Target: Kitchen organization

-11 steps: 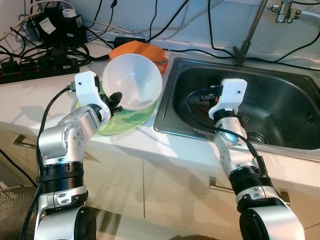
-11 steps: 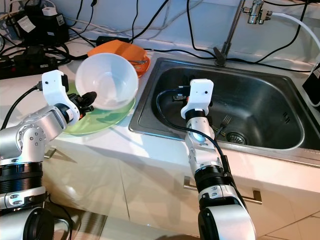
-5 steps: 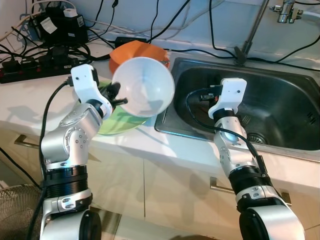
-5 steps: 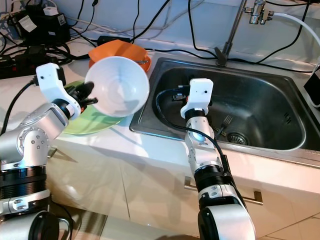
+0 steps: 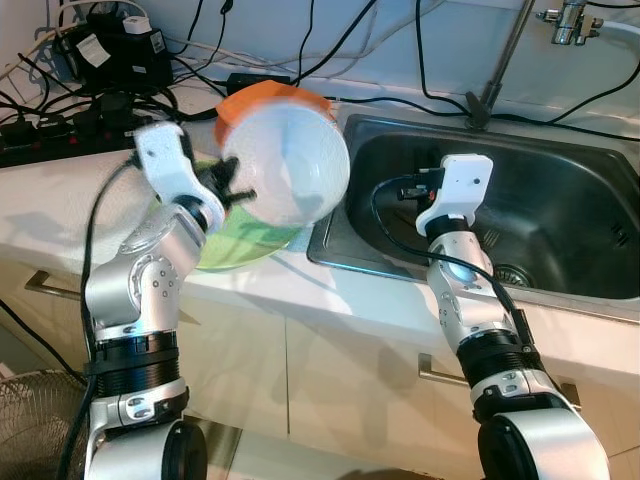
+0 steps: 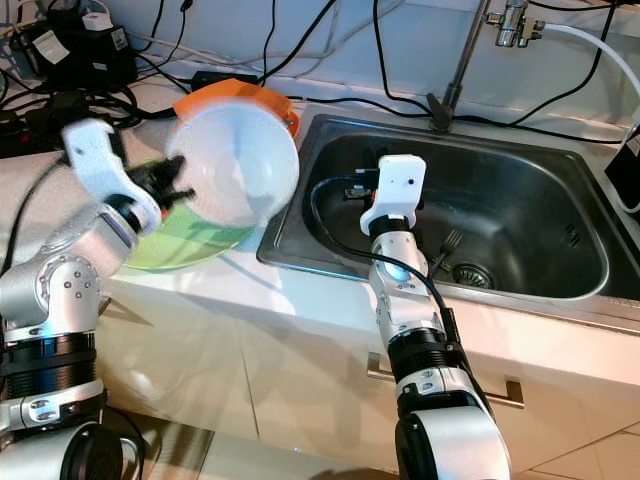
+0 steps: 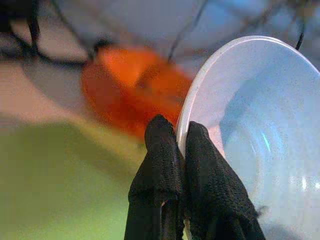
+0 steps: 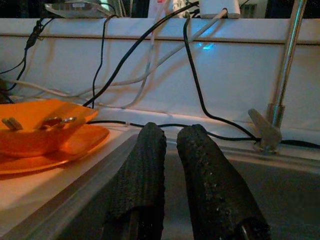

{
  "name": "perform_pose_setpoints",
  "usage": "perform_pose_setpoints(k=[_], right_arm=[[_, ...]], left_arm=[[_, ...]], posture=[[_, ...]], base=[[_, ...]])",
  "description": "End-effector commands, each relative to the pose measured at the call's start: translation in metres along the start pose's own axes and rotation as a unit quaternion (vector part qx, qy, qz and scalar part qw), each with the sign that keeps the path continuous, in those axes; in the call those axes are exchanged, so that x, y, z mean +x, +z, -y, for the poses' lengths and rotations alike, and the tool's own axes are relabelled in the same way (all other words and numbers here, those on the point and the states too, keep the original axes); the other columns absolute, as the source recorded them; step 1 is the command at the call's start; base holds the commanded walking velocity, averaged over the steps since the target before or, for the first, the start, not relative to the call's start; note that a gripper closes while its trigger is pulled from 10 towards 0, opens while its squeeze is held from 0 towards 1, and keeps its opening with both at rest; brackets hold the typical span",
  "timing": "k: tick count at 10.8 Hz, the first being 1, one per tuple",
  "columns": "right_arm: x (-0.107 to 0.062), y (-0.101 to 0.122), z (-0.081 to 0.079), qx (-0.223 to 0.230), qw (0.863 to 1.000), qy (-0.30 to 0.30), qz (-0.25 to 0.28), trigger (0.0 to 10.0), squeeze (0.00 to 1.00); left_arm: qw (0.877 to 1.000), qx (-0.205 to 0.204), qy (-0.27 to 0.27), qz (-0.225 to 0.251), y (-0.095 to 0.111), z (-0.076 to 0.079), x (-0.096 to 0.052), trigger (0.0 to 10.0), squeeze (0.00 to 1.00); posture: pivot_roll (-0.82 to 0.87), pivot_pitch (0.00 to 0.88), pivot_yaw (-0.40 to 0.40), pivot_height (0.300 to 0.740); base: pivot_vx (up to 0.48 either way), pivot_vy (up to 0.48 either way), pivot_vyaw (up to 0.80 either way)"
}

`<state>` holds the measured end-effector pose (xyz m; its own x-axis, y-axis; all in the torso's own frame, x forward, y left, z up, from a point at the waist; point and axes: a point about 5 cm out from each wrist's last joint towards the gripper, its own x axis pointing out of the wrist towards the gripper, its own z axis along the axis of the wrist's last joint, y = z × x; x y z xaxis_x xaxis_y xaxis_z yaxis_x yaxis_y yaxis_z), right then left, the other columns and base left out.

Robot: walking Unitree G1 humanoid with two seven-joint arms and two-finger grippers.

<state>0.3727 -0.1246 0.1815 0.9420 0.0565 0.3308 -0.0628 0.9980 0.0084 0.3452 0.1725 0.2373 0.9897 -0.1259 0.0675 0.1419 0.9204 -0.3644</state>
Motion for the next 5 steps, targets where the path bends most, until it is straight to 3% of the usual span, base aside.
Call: perform_pose_setpoints(k=[1, 2, 3, 4, 5], right_arm=[[0.004, 0.004, -0.002, 0.004, 1.000, 0.000, 0.003, 10.0, 0.00], [0.005, 0.005, -0.002, 0.012, 1.000, 0.000, 0.003, 10.0, 0.00], [0.007, 0.009, -0.002, 0.028, 1.000, 0.002, 0.007, 10.0, 0.54], [0.009, 0.013, 0.000, 0.051, 0.999, -0.005, 0.012, 10.0, 1.00], [0.011, 0.017, 0.001, 0.086, 0.996, -0.003, 0.015, 10.0, 1.00]], left_arm=[[0.994, -0.010, -0.039, 0.103, 0.036, 0.018, -0.003, 0.9, 0.00], [0.990, -0.001, -0.048, 0.132, 0.044, 0.024, -0.005, 10.0, 0.00], [0.987, 0.003, -0.047, 0.154, 0.047, 0.030, -0.006, 10.0, 0.00], [0.987, 0.008, -0.048, 0.154, 0.042, 0.034, -0.005, 10.0, 0.00], [0.987, 0.021, -0.050, 0.153, 0.038, 0.038, -0.003, 10.0, 0.00]], posture=[[0.25, 0.032, -0.030, 0.740], [0.25, 0.032, -0.031, 0.740], [0.25, 0.031, -0.031, 0.740], [0.25, 0.032, -0.030, 0.740], [0.24, 0.031, -0.029, 0.740]], base=[[0.000, 0.000, 0.00], [0.000, 0.000, 0.00], [0.000, 0.000, 0.00], [0.000, 0.000, 0.00], [0.000, 0.000, 0.00]])
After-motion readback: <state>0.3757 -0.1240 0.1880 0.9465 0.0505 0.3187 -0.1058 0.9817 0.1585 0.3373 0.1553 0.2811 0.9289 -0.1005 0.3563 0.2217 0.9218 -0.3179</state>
